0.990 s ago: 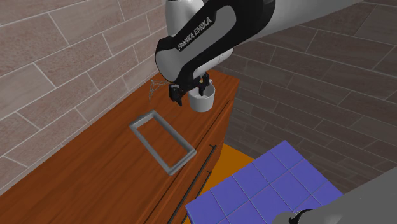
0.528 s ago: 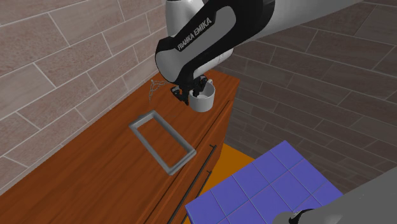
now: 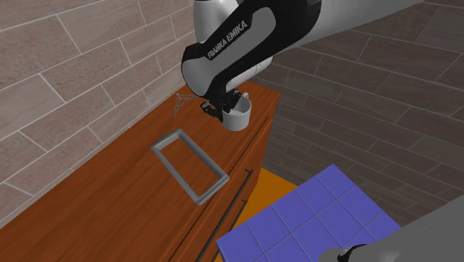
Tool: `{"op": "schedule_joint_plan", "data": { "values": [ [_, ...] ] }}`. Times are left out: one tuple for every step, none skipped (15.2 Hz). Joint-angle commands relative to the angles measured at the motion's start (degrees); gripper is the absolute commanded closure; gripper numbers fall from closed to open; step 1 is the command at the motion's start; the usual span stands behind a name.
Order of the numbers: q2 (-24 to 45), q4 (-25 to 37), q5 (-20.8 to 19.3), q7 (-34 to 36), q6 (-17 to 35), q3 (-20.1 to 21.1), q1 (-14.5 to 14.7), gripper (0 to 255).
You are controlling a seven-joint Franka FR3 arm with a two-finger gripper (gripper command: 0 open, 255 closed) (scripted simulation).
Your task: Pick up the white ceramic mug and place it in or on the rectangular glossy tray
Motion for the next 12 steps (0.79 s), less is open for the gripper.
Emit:
{"op": "schedule_joint_plan", "data": {
  "values": [
    [-0.5,0.2,0.1,-0.1,-0.7,0.0,0.0,255],
    [-1.0,0.5,0.3,-0.3,-1.5,0.0,0.0,255],
    [-1.5,0.8,0.4,-0.4,-2.3,0.0,0.0,255],
    [-1.9,1.1,0.5,-0.5,-3.0,0.0,0.0,255],
    [-2.4,1.4,0.7,-0.6,-3.8,0.0,0.0,255],
    [-2.8,1.7,0.8,-0.7,-4.5,0.0,0.0,255],
    [-3.2,2.1,0.9,-0.8,-5.3,0.1,0.0,255],
    [-3.7,2.4,1.0,-0.9,-6.1,0.1,0.0,255],
    [-4.1,2.8,1.1,-1.0,-6.8,0.1,0.0,255],
    [-4.5,3.2,1.2,-1.1,-7.6,0.0,0.0,255],
    [-4.9,3.5,1.3,-1.2,-8.3,0.0,0.0,255],
    [-5.2,3.9,1.4,-1.3,-9.1,0.0,0.0,255]
  ]
}}
